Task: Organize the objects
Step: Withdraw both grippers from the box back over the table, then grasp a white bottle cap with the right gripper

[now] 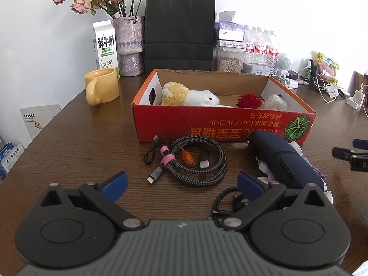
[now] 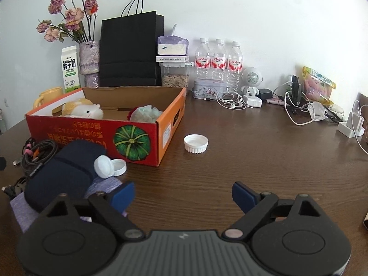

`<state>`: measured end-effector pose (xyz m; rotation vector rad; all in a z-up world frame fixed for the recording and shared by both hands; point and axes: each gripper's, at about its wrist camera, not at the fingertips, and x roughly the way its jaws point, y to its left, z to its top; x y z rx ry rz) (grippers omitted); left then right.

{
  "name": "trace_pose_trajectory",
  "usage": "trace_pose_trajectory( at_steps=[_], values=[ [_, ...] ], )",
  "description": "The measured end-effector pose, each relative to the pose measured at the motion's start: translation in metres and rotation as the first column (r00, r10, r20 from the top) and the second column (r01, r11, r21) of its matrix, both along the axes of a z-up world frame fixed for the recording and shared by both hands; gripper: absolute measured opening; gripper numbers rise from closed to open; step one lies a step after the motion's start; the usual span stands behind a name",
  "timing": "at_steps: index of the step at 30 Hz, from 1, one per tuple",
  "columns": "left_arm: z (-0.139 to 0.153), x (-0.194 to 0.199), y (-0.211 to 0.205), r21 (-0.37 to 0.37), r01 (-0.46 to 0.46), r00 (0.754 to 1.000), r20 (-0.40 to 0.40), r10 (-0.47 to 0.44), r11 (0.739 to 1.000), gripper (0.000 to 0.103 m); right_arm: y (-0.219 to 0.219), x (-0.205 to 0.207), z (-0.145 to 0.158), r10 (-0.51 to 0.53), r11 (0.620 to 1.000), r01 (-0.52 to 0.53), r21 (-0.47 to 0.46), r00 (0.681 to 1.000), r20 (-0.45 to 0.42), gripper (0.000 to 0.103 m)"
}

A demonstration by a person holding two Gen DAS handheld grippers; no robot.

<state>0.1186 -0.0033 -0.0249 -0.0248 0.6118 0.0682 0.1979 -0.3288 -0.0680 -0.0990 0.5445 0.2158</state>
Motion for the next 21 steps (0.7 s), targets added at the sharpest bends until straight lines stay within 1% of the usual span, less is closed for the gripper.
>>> trace_pose_trajectory(
  at_steps=[2,5,8,12,17,21],
  values=[
    [0.002,0.004,0.0,0.003,-0.006,1.0,0.004,0.006,1.0,0.103,-0.001,0.016,0.0,0.007,1.0,-0.007,-0.009,1.0,-0.004,0.083],
    [0.006,0.01,0.0,-0.004,-0.01,1.0,0.011,0.01,1.0,0.103,-0.001,0.041,-0.003,0.001,1.0,-0.001,-0.028,1.0,-0.019,0.072],
    [0.006,0.014,0.0,-0.004,-0.01,1.0,0.012,0.01,1.0,0.103,-0.001,0.065,-0.006,-0.011,0.999,0.01,-0.037,0.999,-0.034,0.067],
    [0.004,0.019,0.001,-0.005,-0.014,1.0,-0.001,0.014,1.0,0.103,0.001,0.094,-0.012,0.0,1.0,-0.002,-0.021,0.998,-0.063,0.057],
    [0.002,0.023,0.005,-0.01,-0.026,1.0,-0.008,0.026,1.0,0.103,0.008,0.117,-0.018,0.022,0.999,-0.024,-0.025,0.997,-0.072,0.049],
    [0.0,0.029,0.008,-0.006,-0.033,0.999,-0.013,0.033,0.999,0.103,0.006,0.127,-0.021,0.038,0.999,-0.039,-0.005,0.996,-0.083,0.047]
  ],
)
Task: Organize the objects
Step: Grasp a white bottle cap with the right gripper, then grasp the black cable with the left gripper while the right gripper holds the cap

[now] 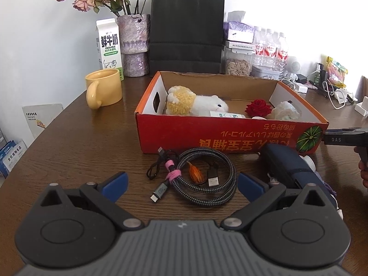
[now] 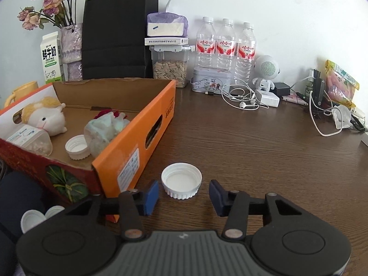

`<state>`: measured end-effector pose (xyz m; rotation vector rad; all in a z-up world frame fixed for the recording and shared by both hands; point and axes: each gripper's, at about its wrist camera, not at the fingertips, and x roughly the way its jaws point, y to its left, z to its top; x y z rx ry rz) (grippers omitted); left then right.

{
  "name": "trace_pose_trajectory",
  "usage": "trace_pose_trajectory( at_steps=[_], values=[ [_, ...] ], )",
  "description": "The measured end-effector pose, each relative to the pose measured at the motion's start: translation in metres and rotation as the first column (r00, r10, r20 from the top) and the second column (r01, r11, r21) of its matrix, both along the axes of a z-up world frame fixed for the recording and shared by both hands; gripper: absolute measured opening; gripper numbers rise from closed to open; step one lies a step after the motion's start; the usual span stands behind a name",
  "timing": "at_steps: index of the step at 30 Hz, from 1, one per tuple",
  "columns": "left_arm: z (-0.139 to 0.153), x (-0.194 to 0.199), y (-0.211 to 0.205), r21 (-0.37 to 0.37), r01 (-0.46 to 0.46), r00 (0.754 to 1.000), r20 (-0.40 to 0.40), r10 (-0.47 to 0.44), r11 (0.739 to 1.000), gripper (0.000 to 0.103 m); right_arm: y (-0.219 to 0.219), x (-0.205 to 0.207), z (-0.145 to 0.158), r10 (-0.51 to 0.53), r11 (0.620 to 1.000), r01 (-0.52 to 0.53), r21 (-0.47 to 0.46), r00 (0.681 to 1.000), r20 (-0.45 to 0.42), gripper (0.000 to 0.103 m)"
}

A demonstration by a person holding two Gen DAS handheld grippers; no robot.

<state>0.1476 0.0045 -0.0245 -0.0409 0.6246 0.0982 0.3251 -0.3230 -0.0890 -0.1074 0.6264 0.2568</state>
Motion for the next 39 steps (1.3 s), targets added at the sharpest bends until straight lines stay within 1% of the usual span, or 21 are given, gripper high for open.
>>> trace_pose_trajectory(
  at_steps=[8,10,18,26,33,39],
  values=[
    [0.0,0.025,0.01,-0.003,-0.03,1.0,-0.008,0.03,1.0,0.103,-0.003,0.008,-0.002,0.023,1.0,-0.023,0.009,1.0,0.002,0.043],
    [0.0,0.031,0.011,-0.001,-0.035,0.999,-0.008,0.035,0.999,0.103,-0.003,0.009,-0.002,0.031,0.999,-0.031,0.01,1.0,0.002,0.039],
    [-0.006,0.05,0.013,-0.001,-0.043,0.999,-0.027,0.043,0.999,0.103,-0.003,0.005,0.0,0.048,0.999,-0.048,0.013,0.999,0.023,0.039],
    [-0.006,0.057,0.015,-0.006,-0.045,0.999,-0.026,0.045,0.999,0.103,-0.003,0.0,0.003,0.045,0.999,-0.045,0.009,0.998,0.038,0.039],
    [-0.001,0.045,0.013,-0.016,-0.042,0.999,-0.012,0.042,0.999,0.103,-0.006,-0.025,0.008,0.038,0.999,-0.039,0.012,0.997,0.062,0.039],
    [0.008,0.026,0.012,-0.017,-0.037,0.999,0.009,0.037,0.999,0.103,-0.009,-0.064,0.016,0.035,0.999,-0.037,0.024,0.995,0.093,0.039]
  ],
)
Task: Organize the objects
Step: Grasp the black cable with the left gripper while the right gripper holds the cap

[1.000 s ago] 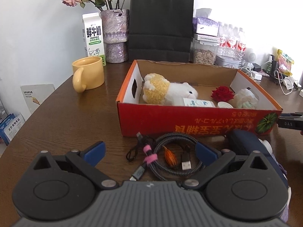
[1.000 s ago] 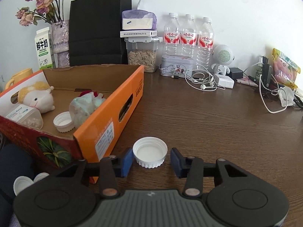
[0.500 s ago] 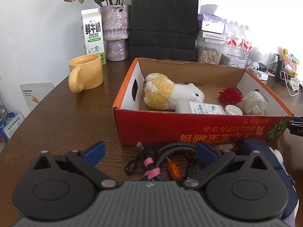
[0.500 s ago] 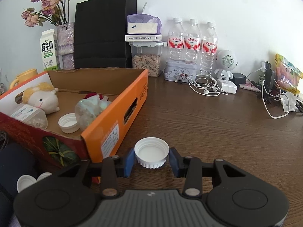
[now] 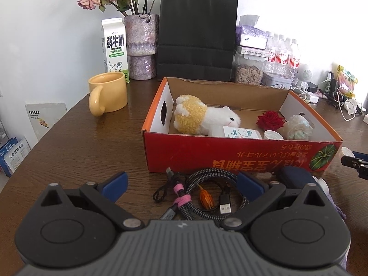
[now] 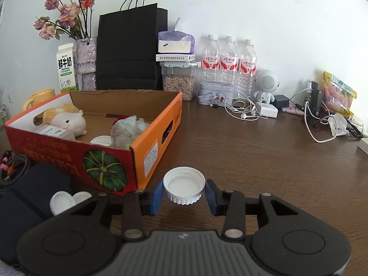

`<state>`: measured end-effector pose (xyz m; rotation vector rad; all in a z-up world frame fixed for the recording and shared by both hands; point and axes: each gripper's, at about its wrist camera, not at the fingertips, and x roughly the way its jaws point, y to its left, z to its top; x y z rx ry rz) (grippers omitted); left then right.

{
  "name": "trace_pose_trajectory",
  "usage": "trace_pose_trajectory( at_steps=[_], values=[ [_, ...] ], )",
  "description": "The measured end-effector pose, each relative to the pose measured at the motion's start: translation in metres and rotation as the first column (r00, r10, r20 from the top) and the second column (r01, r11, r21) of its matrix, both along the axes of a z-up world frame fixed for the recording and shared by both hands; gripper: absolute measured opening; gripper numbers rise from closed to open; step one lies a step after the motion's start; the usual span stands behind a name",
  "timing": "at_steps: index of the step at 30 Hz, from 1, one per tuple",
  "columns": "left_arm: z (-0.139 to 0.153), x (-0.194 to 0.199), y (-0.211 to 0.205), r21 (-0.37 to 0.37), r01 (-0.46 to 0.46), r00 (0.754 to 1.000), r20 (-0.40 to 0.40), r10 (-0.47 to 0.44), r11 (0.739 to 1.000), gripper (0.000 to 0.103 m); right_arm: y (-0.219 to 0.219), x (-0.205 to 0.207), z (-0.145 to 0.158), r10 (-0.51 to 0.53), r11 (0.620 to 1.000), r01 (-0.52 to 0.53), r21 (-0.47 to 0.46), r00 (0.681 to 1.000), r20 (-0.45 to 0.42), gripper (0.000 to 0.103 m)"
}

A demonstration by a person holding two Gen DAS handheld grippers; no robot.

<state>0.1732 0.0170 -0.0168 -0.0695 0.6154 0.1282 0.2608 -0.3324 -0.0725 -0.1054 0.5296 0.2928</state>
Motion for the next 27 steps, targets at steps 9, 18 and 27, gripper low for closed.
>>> trace_pose_trajectory(
  at_steps=[9,18,27],
  values=[
    [0.007,-0.029,-0.001,-0.009,0.015,1.0,0.02,-0.015,1.0,0.103,0.005,-0.061,0.013,0.025,1.0,-0.026,0.011,0.998,0.056,0.039],
    [0.002,-0.056,0.004,-0.035,0.028,0.999,0.021,-0.027,0.999,0.103,0.023,-0.108,0.02,0.035,0.998,-0.038,0.041,0.996,0.079,0.039],
    [-0.013,-0.082,-0.002,-0.025,0.078,0.997,0.0,-0.078,0.997,0.103,0.041,-0.14,0.015,0.059,0.995,-0.064,0.083,0.996,0.062,0.039]
  ],
)
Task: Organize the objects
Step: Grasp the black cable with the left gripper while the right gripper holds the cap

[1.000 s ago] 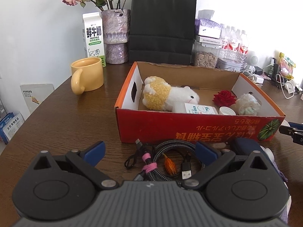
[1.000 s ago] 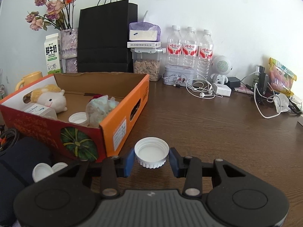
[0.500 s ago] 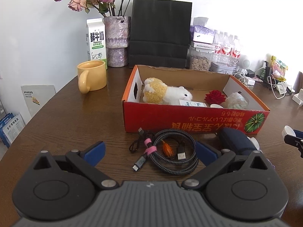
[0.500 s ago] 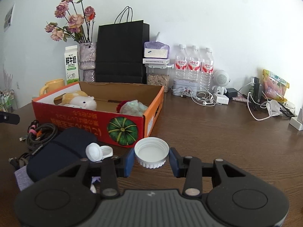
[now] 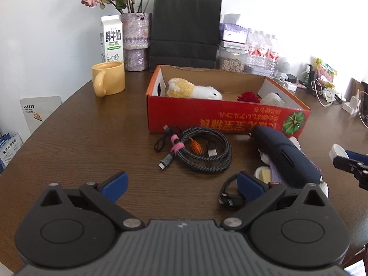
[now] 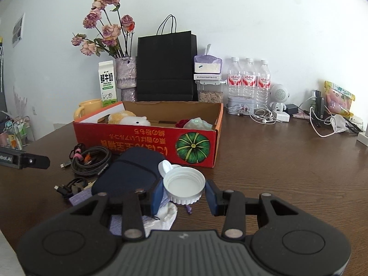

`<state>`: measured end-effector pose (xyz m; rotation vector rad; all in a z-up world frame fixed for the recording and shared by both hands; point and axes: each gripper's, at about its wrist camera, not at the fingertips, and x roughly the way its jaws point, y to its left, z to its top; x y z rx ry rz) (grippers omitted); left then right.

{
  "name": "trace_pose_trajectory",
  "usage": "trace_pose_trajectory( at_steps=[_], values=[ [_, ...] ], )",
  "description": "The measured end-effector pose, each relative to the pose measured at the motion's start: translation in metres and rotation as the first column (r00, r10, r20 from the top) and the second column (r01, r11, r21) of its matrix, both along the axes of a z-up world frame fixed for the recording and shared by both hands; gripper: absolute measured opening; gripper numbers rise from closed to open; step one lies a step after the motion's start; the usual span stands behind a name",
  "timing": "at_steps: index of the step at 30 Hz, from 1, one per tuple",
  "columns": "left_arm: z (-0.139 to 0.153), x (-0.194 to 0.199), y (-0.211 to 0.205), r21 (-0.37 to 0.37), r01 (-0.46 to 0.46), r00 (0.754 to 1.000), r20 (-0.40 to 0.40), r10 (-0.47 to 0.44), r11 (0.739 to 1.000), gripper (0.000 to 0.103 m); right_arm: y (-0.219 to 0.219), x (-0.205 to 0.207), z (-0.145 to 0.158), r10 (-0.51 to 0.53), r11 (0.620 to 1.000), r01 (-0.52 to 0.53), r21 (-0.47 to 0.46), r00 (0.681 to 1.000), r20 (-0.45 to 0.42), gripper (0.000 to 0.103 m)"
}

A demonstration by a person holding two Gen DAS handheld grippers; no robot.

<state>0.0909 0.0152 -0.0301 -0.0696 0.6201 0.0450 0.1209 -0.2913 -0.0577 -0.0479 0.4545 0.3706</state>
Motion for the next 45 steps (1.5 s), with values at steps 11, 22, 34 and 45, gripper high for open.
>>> trace_pose_trajectory(
  at_steps=[11,22,34,45],
  values=[
    [-0.022,0.008,-0.015,0.038,0.054,0.997,-0.052,-0.052,0.998,0.103,0.006,-0.002,-0.004,0.001,1.0,-0.001,0.002,1.0,-0.014,0.039],
    [-0.036,0.013,-0.032,0.095,0.131,0.989,-0.076,-0.124,0.987,0.103,0.005,0.002,-0.008,-0.006,1.0,0.007,0.004,1.0,-0.025,0.039],
    [-0.042,0.025,-0.046,0.129,0.159,0.987,-0.052,-0.154,0.979,0.103,0.005,0.003,-0.009,-0.004,1.0,0.004,0.008,1.0,-0.028,0.039],
    [-0.042,0.029,-0.047,0.064,0.238,0.971,-0.014,-0.237,0.969,0.058,0.007,0.005,-0.012,0.007,1.0,-0.006,0.013,0.999,-0.037,0.039]
  ],
)
